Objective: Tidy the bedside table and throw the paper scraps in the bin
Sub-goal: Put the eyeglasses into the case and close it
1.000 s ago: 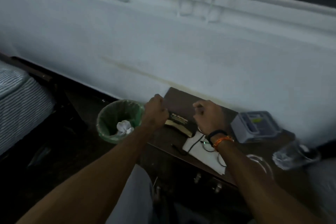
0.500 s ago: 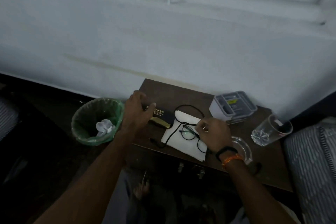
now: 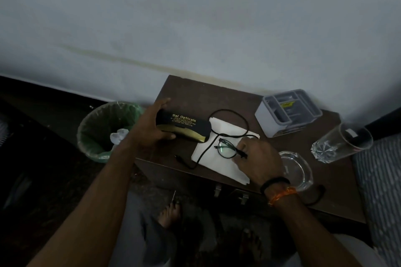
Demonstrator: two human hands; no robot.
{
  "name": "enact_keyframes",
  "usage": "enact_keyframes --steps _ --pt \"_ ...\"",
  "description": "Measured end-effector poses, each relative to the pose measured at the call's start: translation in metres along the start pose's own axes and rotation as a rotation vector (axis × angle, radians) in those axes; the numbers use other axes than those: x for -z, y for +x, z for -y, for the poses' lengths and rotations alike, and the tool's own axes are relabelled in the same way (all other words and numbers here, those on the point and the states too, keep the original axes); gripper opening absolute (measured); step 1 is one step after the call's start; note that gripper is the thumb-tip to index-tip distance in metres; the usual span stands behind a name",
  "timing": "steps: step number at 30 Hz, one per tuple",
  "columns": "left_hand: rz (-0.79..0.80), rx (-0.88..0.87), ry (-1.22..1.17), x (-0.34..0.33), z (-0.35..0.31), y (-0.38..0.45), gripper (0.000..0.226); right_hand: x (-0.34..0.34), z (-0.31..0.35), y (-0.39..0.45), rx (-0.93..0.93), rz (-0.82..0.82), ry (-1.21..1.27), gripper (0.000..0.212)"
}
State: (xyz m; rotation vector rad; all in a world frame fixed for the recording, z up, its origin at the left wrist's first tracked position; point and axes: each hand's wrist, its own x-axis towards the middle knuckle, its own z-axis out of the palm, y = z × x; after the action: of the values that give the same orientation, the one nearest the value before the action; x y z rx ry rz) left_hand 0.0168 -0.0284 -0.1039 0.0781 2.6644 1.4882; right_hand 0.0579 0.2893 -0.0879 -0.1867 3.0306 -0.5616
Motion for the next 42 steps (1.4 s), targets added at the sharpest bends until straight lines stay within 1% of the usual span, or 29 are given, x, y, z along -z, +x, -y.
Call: enact_keyframes --steps 2,3,6,9,11,13,14,15,18,20,21,22,25,28,30,33,34,36,38,42 --pt "0.001 0.002 0.024 0.001 -0.003 -0.001 0.106 0.001 0.002 0.003 -0.016 -0.009 -0.013 0.008" --pt "-0.01 0.005 0.038 0.002 -0.003 -0.001 0.101 0.003 0.002 0.005 -0.031 -0.007 0.003 0.006" --pt "-0.078 0.033 0.008 0.007 -0.003 -0.003 0.072 0.011 0.002 0.009 -0.077 0.021 0.114 0.007" --pt "-0.138 0.015 0.037 0.016 0.003 -0.01 0.05 0.024 -0.003 0.012 -0.147 0.089 0.196 0.008" --pt "-0.142 0.007 0.059 0.022 0.008 -0.015 0.042 0.033 -0.008 0.014 -0.193 0.131 0.247 0.009" --pt "-0.127 0.022 0.032 0.026 0.014 -0.019 0.037 0.039 -0.011 0.016 -0.212 0.157 0.291 0.011" --pt "-0.118 0.033 0.017 0.026 0.017 -0.02 0.037 0.042 -0.012 0.016 -0.216 0.161 0.318 0.012" --pt "-0.111 0.04 0.007 0.026 0.018 -0.02 0.043 0.044 -0.011 0.016 -0.216 0.16 0.343 0.012" --pt "-0.082 0.056 -0.038 0.024 0.015 -0.017 0.074 0.049 -0.007 0.016 -0.185 0.137 0.399 0.015" --pt "-0.015 0.052 -0.035 0.019 0.009 -0.013 0.096 0.051 -0.004 0.016 -0.156 0.145 0.426 0.017" --pt "0.01 0.045 -0.016 0.018 0.007 -0.011 0.105 0.052 -0.002 0.017 -0.144 0.154 0.441 0.018" --pt "0.019 0.035 0.015 0.016 0.006 -0.009 0.108 0.052 -0.002 0.017 -0.137 0.165 0.465 0.019" --pt "0.015 0.008 0.106 0.013 0.006 -0.002 0.1 0.054 -0.001 0.016 -0.132 0.2 0.641 0.018" --pt "0.016 0.038 0.167 0.013 0.006 -0.001 0.088 0.058 0.003 0.015 -0.114 0.247 0.849 0.018" --pt "0.008 0.042 0.177 0.013 0.002 -0.001 0.082 0.061 0.009 0.016 -0.1 0.263 0.967 0.01" --pt "-0.071 0.066 0.103 0.013 -0.008 -0.003 0.07 0.06 0.012 0.019 -0.098 0.251 1.106 0.017" --pt "-0.099 0.07 0.065 0.014 -0.012 -0.004 0.066 0.06 0.012 0.021 -0.1 0.236 1.143 0.015" --pt "-0.13 0.08 -0.026 0.016 -0.015 -0.006 0.061 0.06 0.013 0.024 -0.106 0.209 1.199 0.002" --pt "-0.162 0.092 -0.103 0.018 -0.016 -0.007 0.06 0.06 0.014 0.026 -0.103 0.172 1.219 0.015" --pt "-0.191 0.109 -0.257 0.015 -0.032 -0.008 0.055 0.063 0.02 0.028 -0.04 0.156 1.242 0.016"
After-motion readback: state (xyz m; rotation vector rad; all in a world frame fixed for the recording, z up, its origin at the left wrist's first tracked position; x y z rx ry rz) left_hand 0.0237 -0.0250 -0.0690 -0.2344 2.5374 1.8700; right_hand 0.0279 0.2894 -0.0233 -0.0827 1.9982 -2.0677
